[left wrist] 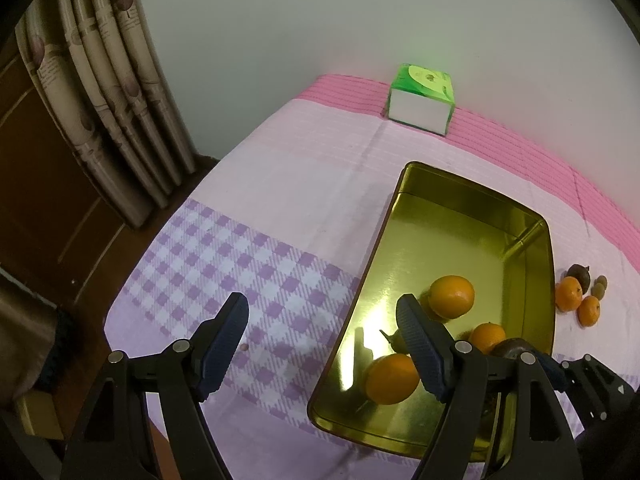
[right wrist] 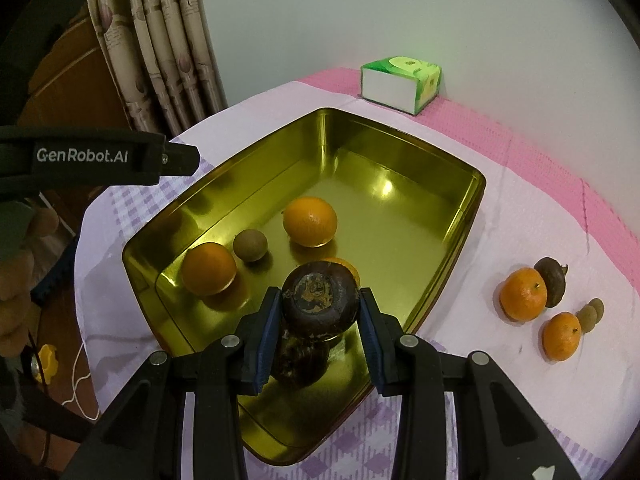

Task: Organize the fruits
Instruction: 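Lower the dark brown fruit into the tray and open the right gripper, then grasp an orange from the cloth with the right gripper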

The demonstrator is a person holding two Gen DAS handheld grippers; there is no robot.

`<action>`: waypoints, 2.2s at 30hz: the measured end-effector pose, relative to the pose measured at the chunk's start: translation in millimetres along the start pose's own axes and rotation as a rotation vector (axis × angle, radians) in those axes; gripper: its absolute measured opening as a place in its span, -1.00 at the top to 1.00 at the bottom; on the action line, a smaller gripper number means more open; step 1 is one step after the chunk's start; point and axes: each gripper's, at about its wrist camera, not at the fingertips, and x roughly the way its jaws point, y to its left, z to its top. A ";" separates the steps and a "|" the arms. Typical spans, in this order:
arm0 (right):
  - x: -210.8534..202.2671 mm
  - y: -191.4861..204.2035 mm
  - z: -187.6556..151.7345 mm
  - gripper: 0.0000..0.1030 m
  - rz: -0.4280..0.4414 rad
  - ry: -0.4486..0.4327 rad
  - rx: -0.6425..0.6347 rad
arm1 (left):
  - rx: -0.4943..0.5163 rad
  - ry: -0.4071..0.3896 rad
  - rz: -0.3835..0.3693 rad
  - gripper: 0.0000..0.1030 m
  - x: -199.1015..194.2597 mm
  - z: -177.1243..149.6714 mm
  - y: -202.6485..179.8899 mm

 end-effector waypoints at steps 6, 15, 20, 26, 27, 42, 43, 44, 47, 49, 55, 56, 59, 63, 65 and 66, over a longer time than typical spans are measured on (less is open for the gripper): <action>2.3 0.0 0.0 0.31 0.003 0.003 0.000 | 0.000 0.000 -0.004 -0.49 0.7 0.0 -1.0; 1.2 -0.5 -0.7 0.30 0.002 -0.003 0.009 | 0.004 0.001 -0.004 -0.49 1.7 -0.6 -3.1; -5.8 -4.2 2.4 0.28 0.006 -0.022 0.028 | 0.005 0.002 -0.007 -0.49 1.9 -1.4 -4.1; -23.7 -15.5 6.0 0.20 0.002 -0.067 0.066 | 0.012 0.003 -0.009 -0.49 1.9 -1.3 -4.7; -27.3 -18.1 5.7 0.20 -0.002 -0.076 0.071 | 0.012 0.002 -0.011 -0.49 1.4 -1.2 -4.2; -56.0 -135.2 -38.8 0.13 -0.221 -0.065 0.260 | 0.043 -0.003 -0.025 -0.49 -2.0 -0.8 -8.2; -54.6 -141.1 -42.1 0.13 -0.223 -0.061 0.272 | 0.048 -0.004 -0.027 -0.49 -2.0 -0.6 -9.0; -52.6 -146.9 -44.5 0.13 -0.220 -0.058 0.284 | 0.051 -0.004 -0.029 -0.49 -2.2 -0.8 -9.9; -44.6 -157.8 -48.4 0.13 -0.230 -0.052 0.293 | 0.060 -0.004 -0.036 -0.49 -1.9 -1.0 -10.7; -37.4 -160.6 -47.9 0.13 -0.236 -0.042 0.289 | 0.068 -0.002 -0.045 -0.49 -1.4 -1.3 -11.9; -19.0 -170.2 -49.4 0.12 -0.241 -0.027 0.293 | 0.105 0.010 -0.072 -0.49 1.1 -3.9 -19.2; -16.8 -170.5 -49.7 0.13 -0.240 -0.026 0.293 | 0.112 0.008 -0.077 -0.49 0.6 -4.4 -20.9; -12.8 -171.5 -49.4 0.13 -0.244 -0.032 0.282 | 0.131 0.004 -0.098 -0.49 0.0 -5.6 -25.9; -8.5 -171.3 -50.0 0.20 -0.241 -0.038 0.269 | 0.144 0.012 -0.131 -0.49 1.3 -7.8 -31.8; -9.2 -170.3 -51.0 0.28 -0.244 -0.045 0.258 | 0.152 0.001 -0.143 -0.49 -0.6 -8.8 -35.2; -10.2 -170.2 -51.9 0.29 -0.240 -0.047 0.257 | 0.162 -0.009 -0.145 -0.49 -2.5 -9.3 -37.7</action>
